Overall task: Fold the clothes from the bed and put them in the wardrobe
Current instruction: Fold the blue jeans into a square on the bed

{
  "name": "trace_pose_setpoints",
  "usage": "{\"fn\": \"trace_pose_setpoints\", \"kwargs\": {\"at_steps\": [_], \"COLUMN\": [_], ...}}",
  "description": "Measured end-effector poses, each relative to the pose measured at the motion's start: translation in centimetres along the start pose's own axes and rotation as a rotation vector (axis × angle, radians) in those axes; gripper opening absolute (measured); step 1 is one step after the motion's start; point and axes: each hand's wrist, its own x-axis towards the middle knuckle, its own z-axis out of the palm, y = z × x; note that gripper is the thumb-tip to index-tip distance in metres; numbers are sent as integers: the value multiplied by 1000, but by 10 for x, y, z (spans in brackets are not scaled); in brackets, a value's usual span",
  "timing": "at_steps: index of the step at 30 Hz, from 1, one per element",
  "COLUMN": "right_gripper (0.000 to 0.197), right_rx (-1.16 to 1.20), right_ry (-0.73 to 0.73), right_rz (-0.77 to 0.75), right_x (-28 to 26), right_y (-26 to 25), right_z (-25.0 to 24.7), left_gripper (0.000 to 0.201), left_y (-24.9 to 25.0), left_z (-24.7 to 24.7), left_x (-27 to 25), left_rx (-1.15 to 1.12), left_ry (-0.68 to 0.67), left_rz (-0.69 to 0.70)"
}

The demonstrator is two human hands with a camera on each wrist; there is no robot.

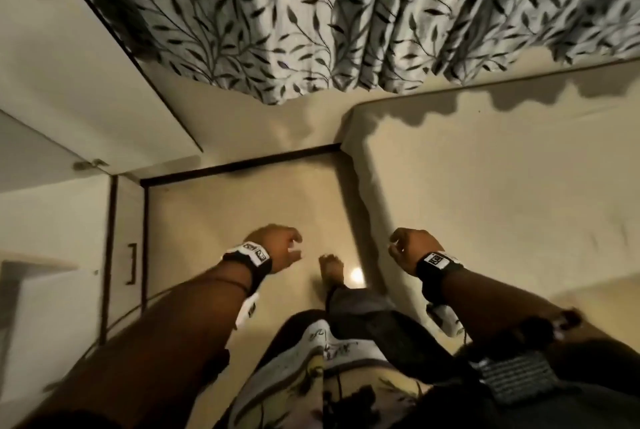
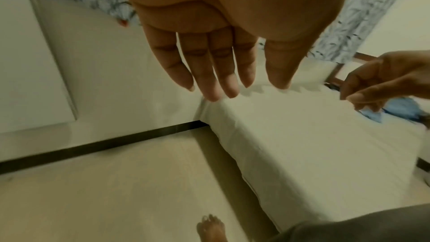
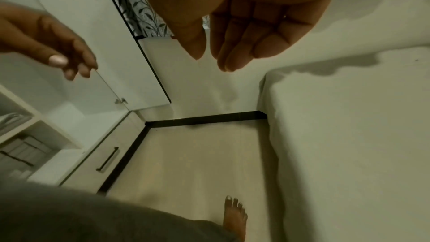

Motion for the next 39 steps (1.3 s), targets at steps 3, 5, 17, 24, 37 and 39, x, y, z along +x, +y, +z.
{"fn": "trace_pose_setpoints", "kwargs": {"at_steps": [3, 5, 17, 24, 37, 39], "right_gripper": [30, 31, 32, 28, 25, 25], "right_rx": [44, 100, 410, 409, 564, 568], "right_ry": [30, 67, 421, 440, 490, 496], "right_rz": [62, 108, 360, 488, 649, 606], "right_x": [-56, -88, -246, -347, -415, -409], "right_y": [42, 70, 285, 459, 634, 649], "right_z": [8, 9, -18, -12, -9, -17], "left_gripper": [45, 45, 47, 48, 49, 45], "left_y": [49, 90, 423, 616, 794, 809], "left_z": [5, 15, 106, 202, 267, 274], "left_x": [8, 18, 42, 33, 41, 51], "left_rx": [71, 102, 337, 278, 332, 267], "left_ry": [-23, -37, -177, -219, -255, -250], "left_rz": [79, 140, 603, 660, 703, 704]}}
